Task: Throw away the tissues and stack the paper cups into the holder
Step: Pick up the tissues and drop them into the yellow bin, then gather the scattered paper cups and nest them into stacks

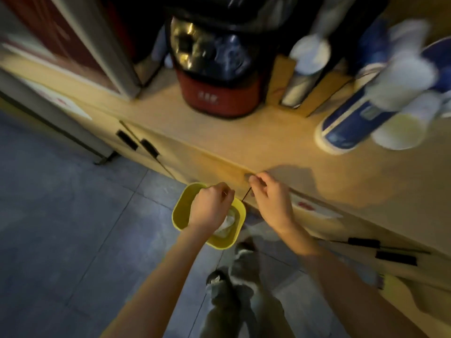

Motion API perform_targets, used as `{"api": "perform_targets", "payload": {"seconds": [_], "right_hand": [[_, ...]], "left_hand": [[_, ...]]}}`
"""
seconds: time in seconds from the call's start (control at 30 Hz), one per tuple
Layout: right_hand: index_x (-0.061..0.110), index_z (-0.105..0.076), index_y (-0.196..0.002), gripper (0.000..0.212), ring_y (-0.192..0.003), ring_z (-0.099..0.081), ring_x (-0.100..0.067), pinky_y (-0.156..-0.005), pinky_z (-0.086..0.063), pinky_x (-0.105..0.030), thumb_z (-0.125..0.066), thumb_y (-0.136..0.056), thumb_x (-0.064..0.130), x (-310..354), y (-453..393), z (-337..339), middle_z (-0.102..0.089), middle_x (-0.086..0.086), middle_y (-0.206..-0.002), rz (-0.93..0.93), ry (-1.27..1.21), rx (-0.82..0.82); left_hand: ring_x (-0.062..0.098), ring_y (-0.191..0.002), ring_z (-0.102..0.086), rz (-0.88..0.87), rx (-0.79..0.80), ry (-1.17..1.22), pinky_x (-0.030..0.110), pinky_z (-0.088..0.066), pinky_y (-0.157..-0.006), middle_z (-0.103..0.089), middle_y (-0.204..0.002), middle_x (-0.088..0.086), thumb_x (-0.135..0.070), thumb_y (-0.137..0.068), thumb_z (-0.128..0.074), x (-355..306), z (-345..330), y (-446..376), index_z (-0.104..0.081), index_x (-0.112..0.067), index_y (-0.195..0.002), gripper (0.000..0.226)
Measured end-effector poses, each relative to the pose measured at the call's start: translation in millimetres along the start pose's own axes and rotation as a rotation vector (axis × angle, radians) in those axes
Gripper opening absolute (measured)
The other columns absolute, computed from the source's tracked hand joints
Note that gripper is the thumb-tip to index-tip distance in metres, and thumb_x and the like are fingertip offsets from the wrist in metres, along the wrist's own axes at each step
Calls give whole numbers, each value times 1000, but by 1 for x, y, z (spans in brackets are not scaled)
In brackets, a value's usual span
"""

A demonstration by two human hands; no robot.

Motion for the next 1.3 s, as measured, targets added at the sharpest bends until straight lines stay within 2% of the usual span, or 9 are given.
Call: {"api": "perform_targets", "payload": {"seconds": [0.3,0.4,0.5,0.63,0.77,0.93,1.03,1.13,1.3], "right_hand": [[13,-60,-86,17,-59,-59,-23,-60,-47,-38,-49,-92,24,-1,-11,180,-63,-8,-64,-118,-224,-419],[12,-59,-84,14,-61,-60,-28,-61,-49,-42,-50,-91,20,-32,-16,228,-65,-13,-67,-199,-241,-496],[17,-59,-85,9,-66,-59,-23,-65,-47,-36,-51,-89,18,-64,-26,273,-64,-5,-70,-257,-211,-531],[12,-59,-97,14,-90,-58,-27,-80,-47,-38,-53,-85,10,-110,-35,335,-63,-8,-94,-329,-127,-594],[4,-47,-122,45,-120,-42,-36,-102,-35,-44,-59,-79,6,-156,-53,382,-49,-22,-126,-427,51,-531],[7,-18,-141,84,-141,-14,-33,-115,-21,-44,-68,-74,17,-203,-81,412,-17,-17,-153,-538,229,-396],[8,-11,-143,97,-143,-7,-34,-116,-14,-43,-71,-71,29,-223,-95,418,-6,-18,-156,-573,342,-309],[9,-9,-144,98,-143,-7,-33,-116,-11,-42,-71,-72,35,-231,-106,418,-4,-18,-156,-579,382,-278],[9,-22,-139,79,-137,-20,-35,-113,-20,-43,-65,-77,33,-227,-112,411,-27,-20,-146,-622,319,-334]], "left_hand": [[32,-72,-64,-398,-84,46,42,-49,-67,-70,-73,13,-22,-89,-55,-200,31,-10,-62,-9,-78,19],[30,-72,-63,-498,-26,54,41,-49,-65,-69,-75,13,-21,-89,-54,-253,6,-5,-62,-10,-81,16],[24,-82,-62,-551,79,42,38,-49,-70,-67,-88,10,-21,-90,-52,-297,-33,-3,-62,-12,-93,14],[27,-114,-50,-538,102,-31,33,-40,-94,-53,-123,14,-24,-89,-55,-338,-74,-25,-49,-8,-124,39],[33,-132,-31,-477,88,-147,35,-27,-109,-30,-144,20,-29,-82,-64,-361,-102,-60,-34,-5,-135,66],[36,-143,-4,-330,88,-339,43,-17,-116,5,-154,23,-39,-77,-68,-364,-136,-95,-24,-7,-140,83],[36,-142,-8,-209,131,-369,48,-24,-113,0,-155,21,-41,-77,-68,-358,-149,-105,-24,-11,-137,80],[34,-134,-26,-173,128,-380,48,-37,-103,-25,-146,16,-38,-76,-68,-354,-154,-108,-22,-15,-138,81],[36,-129,-35,-93,168,-375,50,-43,-96,-27,-142,12,-39,-69,-73,-348,-156,-112,-16,-35,-140,91]]}}
Point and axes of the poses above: each hand's wrist, its own y-axis away from the middle knuckle, its own z-axis out of the back of the hand, x = y × z, the point moved 5 cm from there along -y, towards the middle knuckle
